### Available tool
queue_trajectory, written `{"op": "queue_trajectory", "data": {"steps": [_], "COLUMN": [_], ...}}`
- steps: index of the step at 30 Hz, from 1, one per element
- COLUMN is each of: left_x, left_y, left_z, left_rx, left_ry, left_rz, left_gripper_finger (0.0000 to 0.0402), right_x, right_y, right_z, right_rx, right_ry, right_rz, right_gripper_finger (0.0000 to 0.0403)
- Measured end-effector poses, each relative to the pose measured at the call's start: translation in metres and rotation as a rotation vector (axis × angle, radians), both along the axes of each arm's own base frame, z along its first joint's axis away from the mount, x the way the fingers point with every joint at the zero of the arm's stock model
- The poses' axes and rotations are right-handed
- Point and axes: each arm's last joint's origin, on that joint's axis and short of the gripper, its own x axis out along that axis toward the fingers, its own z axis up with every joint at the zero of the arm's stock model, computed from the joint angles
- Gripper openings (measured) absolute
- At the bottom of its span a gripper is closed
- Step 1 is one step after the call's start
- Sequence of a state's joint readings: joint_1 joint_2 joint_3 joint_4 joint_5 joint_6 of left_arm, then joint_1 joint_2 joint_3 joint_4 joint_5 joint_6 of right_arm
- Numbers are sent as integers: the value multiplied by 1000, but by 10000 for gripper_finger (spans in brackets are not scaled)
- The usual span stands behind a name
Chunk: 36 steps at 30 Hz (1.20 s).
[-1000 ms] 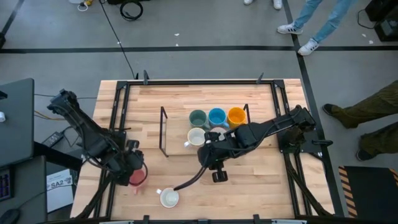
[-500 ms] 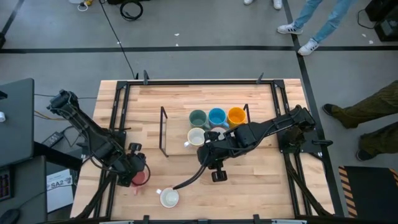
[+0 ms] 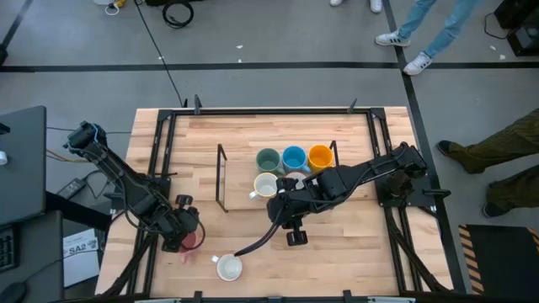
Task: Place coffee mugs
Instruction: Put the pink mug on the shelf
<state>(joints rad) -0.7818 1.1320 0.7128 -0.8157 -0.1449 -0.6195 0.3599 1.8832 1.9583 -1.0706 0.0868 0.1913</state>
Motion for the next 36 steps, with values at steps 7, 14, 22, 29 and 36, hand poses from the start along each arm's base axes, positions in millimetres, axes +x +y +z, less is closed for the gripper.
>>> {"op": "queue_trajectory", "data": {"steps": [7,14,22,29,36], "left_x": [0,0,1,13,31], "left_y": [0,0,-1,-15,-11], "left_z": [0,0,4,52,130], "left_rx": [-14,-17,-47,-220,-385], "left_ry": [-3,-3,10,-51,-247], "left_rz": [55,58,121,141,213], "left_gripper_finger": [102,61,22,22,22], "right_x": [0,0,-6,-16,-24], "right_y": [0,0,-2,-8,-10], "right_z": [0,0,3,3,-1], "right_rx": [0,0,-24,-125,-177], "right_ry": [0,1,10,72,125], "right_rz": [0,1,4,-35,-45], "right_gripper_finger": [110,109,109,110,110]}}
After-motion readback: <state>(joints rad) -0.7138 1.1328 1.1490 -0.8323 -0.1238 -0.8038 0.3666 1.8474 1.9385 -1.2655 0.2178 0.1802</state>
